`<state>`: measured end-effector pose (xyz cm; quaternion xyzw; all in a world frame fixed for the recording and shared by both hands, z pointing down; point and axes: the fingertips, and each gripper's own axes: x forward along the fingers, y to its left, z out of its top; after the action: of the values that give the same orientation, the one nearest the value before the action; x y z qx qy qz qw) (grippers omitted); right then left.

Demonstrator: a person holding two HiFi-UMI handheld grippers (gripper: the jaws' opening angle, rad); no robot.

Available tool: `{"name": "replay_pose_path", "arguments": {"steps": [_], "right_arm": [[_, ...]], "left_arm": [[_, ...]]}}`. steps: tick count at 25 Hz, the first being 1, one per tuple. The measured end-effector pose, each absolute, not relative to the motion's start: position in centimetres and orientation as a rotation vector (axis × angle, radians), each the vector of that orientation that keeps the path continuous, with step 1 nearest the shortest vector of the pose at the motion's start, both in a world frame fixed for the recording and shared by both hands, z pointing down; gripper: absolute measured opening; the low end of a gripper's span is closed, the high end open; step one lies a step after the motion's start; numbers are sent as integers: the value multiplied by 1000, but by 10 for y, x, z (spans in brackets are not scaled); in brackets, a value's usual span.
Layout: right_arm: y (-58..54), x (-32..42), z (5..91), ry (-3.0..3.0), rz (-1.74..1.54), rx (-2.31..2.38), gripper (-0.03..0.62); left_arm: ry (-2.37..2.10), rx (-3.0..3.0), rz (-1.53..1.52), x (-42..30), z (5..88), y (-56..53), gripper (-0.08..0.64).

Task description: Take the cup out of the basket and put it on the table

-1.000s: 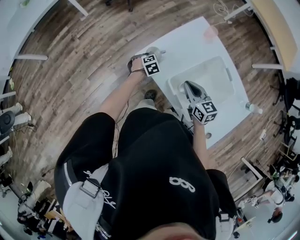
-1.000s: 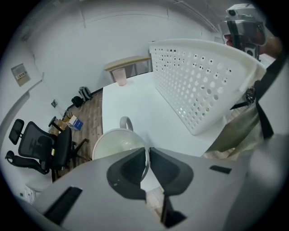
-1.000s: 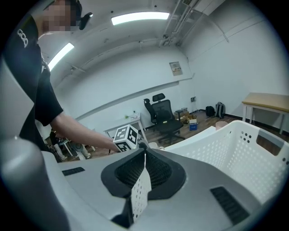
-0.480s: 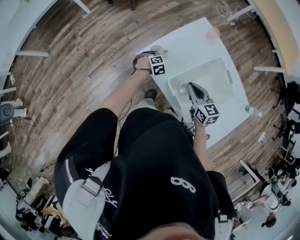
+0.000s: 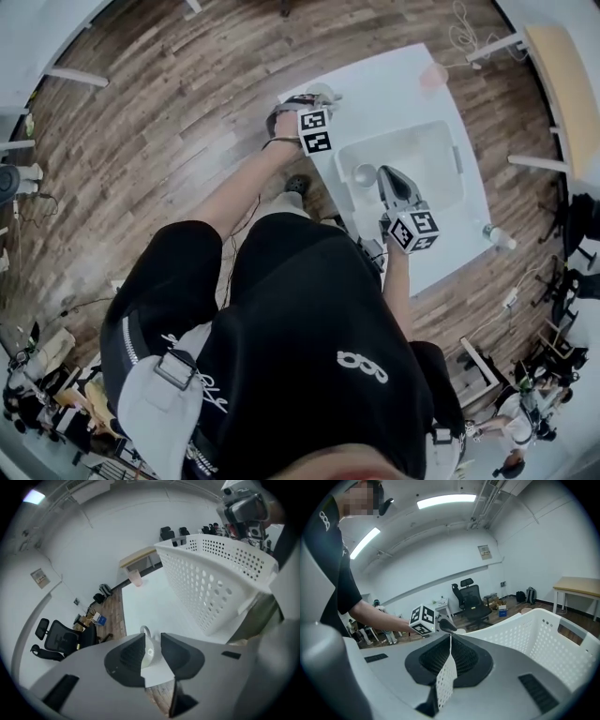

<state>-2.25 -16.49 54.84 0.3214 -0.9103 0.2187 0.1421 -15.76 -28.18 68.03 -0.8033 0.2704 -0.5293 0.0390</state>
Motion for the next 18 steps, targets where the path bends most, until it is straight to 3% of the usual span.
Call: {"name": "replay_pose_path", "arguments": {"steps": [9,18], "right_arm": [[-155,-8,529,-2702,570,849,26],[-140,8,501,-2785,507,792,26]], "left_arm": [[1319,-2663,-1165,-165,567,-231,28],[1517,-2869,-666,-140,474,-183,8]]}}
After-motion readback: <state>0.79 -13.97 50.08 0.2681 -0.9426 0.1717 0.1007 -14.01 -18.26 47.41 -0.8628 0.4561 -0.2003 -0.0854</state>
